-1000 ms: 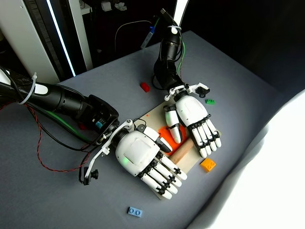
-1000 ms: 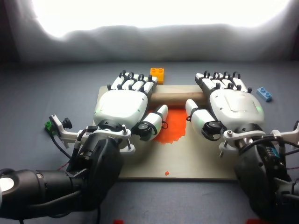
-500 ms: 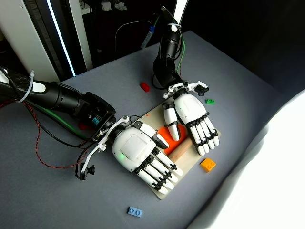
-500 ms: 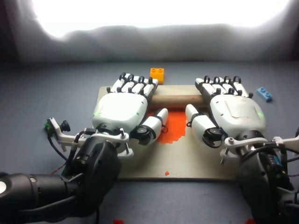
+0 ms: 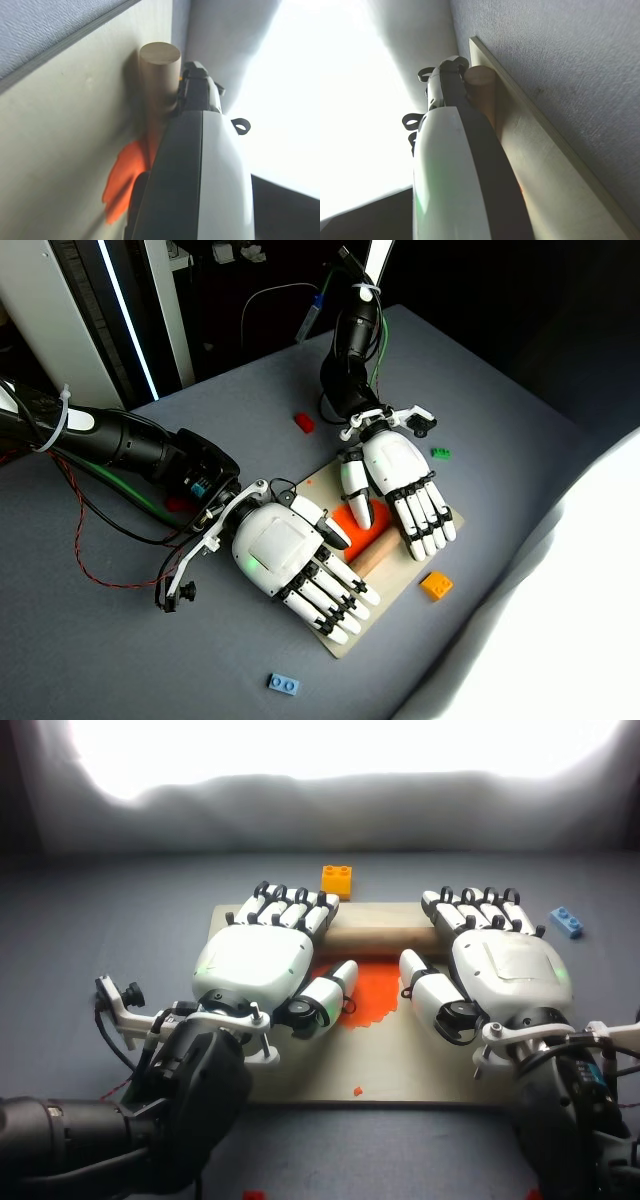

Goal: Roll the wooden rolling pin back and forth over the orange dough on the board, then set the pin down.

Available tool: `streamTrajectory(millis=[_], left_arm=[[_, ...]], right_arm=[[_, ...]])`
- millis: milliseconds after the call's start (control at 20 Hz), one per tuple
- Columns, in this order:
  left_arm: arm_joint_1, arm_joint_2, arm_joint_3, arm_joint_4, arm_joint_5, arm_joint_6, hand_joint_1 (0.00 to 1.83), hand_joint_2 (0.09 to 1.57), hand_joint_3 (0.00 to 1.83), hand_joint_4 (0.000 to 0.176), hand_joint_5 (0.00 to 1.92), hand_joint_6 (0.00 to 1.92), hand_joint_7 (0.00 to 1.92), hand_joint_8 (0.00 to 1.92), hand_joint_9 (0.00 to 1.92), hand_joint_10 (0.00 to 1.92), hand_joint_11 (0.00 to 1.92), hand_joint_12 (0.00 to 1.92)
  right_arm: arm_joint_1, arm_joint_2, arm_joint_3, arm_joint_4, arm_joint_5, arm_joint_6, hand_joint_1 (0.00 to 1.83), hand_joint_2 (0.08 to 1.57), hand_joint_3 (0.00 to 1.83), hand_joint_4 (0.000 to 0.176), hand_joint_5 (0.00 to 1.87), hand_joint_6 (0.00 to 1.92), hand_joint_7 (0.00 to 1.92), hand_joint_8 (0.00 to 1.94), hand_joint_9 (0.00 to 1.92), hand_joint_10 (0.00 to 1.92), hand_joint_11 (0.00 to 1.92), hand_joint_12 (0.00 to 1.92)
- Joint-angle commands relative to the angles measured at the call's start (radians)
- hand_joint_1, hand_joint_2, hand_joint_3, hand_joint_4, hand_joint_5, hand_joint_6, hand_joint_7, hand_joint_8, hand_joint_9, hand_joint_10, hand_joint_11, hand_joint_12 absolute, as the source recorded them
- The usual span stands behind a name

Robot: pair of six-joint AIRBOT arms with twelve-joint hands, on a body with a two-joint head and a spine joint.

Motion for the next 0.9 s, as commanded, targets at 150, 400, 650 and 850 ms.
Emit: streamTrajectory(millis=[150,400,650,850], left_arm=[[0.024,0.021,-0.026,0.024,-0.049,0.006,0.0,1.57,0.06,0.0,0.2,0.0,0.2,0.0,0.14,0.0,0.0,0.18],[0.034,0.034,-0.046,0.025,-0.051,0.005,0.0,1.57,0.07,0.0,0.21,0.0,0.2,0.0,0.13,0.0,0.0,0.15],[0.043,0.046,-0.067,0.026,-0.062,0.005,0.0,1.57,0.06,0.0,0.2,0.0,0.19,0.0,0.14,0.0,0.0,0.18],[0.048,0.057,-0.082,0.029,-0.066,0.005,0.0,1.57,0.05,0.0,0.22,0.01,0.22,0.01,0.15,0.01,0.0,0.22]], right_arm=[[-0.009,0.007,-0.015,-0.038,0.097,-0.012,0.0,1.57,0.07,0.0,0.24,0.0,0.25,0.0,0.18,0.0,0.0,0.34],[-0.019,0.007,-0.054,-0.038,0.123,-0.039,0.0,1.57,0.09,0.0,0.24,0.01,0.25,0.0,0.17,0.0,0.0,0.34],[-0.025,0.009,-0.069,-0.038,0.143,-0.05,0.0,1.57,0.08,0.0,0.25,0.0,0.26,0.0,0.18,0.01,0.0,0.36],[-0.035,0.013,-0.08,-0.038,0.148,-0.056,0.0,1.57,0.07,0.0,0.25,0.0,0.26,0.0,0.18,0.01,0.0,0.39]])
